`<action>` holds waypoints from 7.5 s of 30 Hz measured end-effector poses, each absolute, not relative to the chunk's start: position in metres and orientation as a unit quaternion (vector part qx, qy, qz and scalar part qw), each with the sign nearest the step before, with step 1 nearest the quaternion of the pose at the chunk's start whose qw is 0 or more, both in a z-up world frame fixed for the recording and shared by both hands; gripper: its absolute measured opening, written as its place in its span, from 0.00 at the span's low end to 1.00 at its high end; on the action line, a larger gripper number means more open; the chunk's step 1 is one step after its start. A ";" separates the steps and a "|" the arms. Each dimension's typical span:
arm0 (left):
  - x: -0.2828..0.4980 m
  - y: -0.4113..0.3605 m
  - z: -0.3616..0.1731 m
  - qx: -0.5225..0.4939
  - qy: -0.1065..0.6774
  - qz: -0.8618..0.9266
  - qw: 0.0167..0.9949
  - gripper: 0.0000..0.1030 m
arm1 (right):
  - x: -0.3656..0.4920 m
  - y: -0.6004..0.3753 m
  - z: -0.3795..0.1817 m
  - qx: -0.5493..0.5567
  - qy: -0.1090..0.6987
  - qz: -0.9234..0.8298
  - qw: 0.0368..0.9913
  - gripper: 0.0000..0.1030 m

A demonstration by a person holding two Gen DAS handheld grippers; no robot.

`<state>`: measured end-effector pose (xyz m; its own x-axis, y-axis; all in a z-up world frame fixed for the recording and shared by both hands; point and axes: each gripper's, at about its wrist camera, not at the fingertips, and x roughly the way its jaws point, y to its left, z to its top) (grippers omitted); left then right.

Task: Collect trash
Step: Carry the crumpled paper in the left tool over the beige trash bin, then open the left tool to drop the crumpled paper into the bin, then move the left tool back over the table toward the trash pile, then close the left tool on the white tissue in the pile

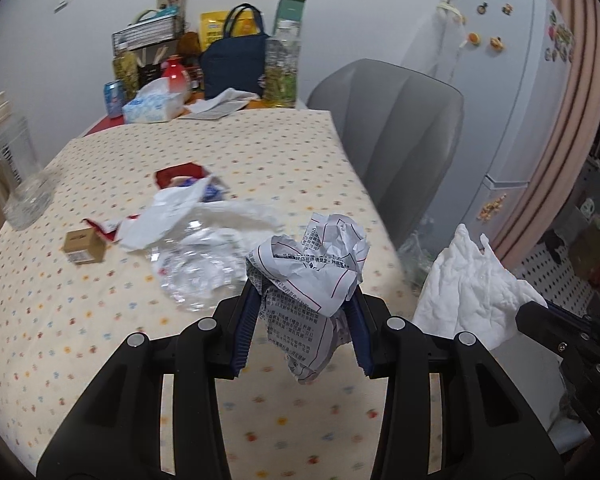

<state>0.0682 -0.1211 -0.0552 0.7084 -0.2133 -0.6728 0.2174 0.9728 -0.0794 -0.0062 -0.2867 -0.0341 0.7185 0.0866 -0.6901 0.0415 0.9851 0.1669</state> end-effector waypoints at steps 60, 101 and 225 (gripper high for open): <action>0.090 -0.382 -0.146 0.129 0.458 -0.280 0.834 0.40 | -0.048 -0.536 -0.140 0.235 0.431 -0.200 0.848 0.43; 0.092 -0.203 -0.058 0.021 0.387 -0.169 0.906 0.94 | -0.019 -0.404 -0.062 0.156 0.384 -0.121 0.902 0.91; 0.132 0.007 -0.087 -0.042 0.387 0.012 0.921 0.02 | 0.107 -0.180 -0.088 0.036 0.447 0.096 0.888 0.44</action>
<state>0.1320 0.0069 -0.0865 0.7006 -0.0108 -0.7135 -0.0543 0.9962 -0.0684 0.1070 -0.1800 -0.0880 0.5812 0.2032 -0.7880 -0.1380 0.9789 0.1507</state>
